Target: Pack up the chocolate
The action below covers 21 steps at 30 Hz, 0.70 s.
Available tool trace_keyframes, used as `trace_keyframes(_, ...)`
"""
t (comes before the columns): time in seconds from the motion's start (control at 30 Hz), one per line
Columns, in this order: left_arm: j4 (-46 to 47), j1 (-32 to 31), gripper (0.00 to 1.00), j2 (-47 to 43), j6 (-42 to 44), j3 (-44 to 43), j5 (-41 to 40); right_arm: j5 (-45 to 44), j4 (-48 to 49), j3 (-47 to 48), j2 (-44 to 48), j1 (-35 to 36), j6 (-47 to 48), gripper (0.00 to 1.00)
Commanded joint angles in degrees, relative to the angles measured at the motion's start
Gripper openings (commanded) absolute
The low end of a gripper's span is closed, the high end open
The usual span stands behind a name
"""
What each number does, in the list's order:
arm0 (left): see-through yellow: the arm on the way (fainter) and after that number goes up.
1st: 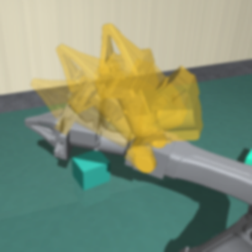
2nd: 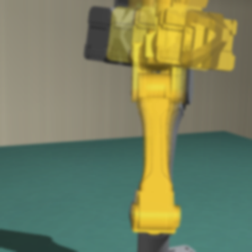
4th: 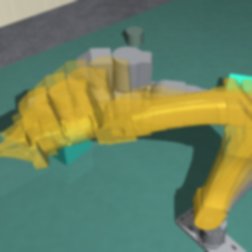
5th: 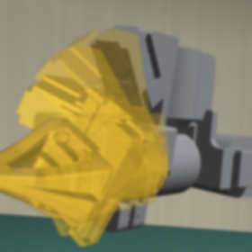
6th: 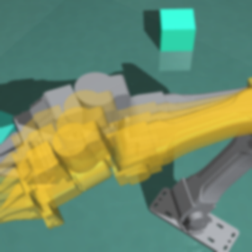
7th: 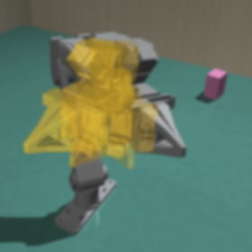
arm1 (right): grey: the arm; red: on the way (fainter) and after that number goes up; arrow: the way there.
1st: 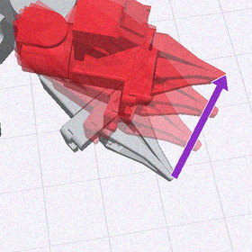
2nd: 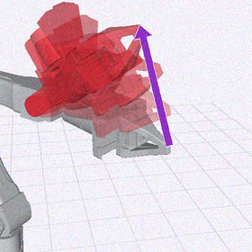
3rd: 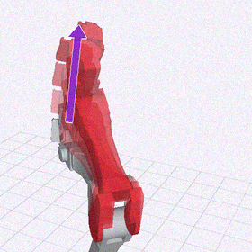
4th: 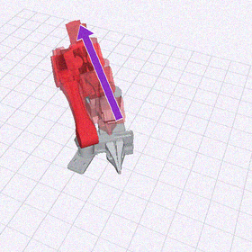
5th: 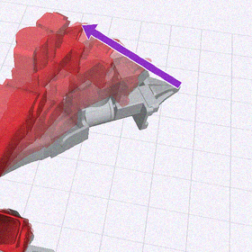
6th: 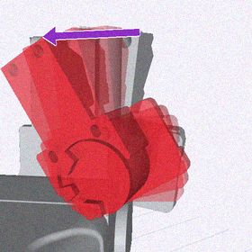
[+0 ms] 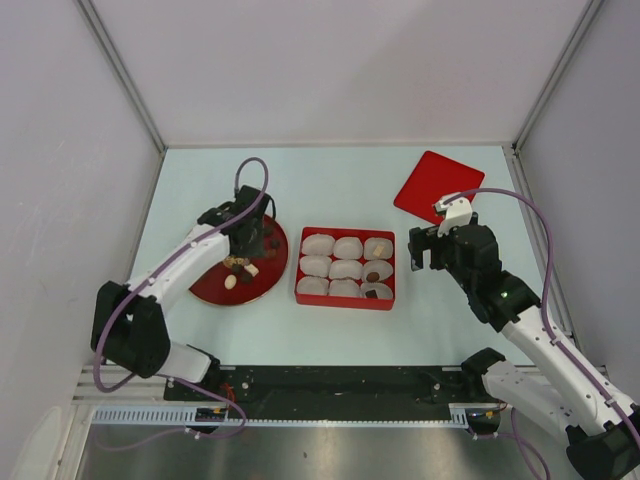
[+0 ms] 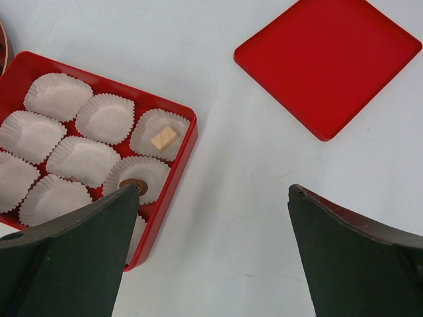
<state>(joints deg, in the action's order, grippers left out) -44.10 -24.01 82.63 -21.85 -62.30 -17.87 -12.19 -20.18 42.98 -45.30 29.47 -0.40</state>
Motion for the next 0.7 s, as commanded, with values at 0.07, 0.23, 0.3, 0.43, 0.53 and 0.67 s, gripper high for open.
trace_keyframes(0.07,-0.6,0.1,0.03,-6.9,5.9,-2.6,2.7,-0.6,2.1,0.1,1.4,0.3,0.2,1.0)
trace_keyframes(0.23,0.6,-1.2,0.04,-11.8,13.4,-3.3,9.9,-0.6,2.1,0.1,1.5,0.3,0.2,0.99)
trace_keyframes(0.3,0.6,-3.0,0.04,-13.5,15.2,-3.9,11.8,-0.4,2.2,0.1,1.5,0.3,0.2,0.99)
trace_keyframes(0.43,0.9,-7.0,0.04,-15.2,20.0,-4.8,16.1,-0.1,2.2,0.1,1.6,0.3,0.3,0.99)
trace_keyframes(0.53,1.4,-10.4,0.04,-15.5,21.7,-4.5,19.6,0.1,2.2,0.1,1.7,0.3,0.3,0.99)
trace_keyframes(0.67,2.7,-15.1,0.05,-15.0,24.9,-4.0,23.7,-0.1,1.9,0.1,2.1,0.2,0.2,0.99)
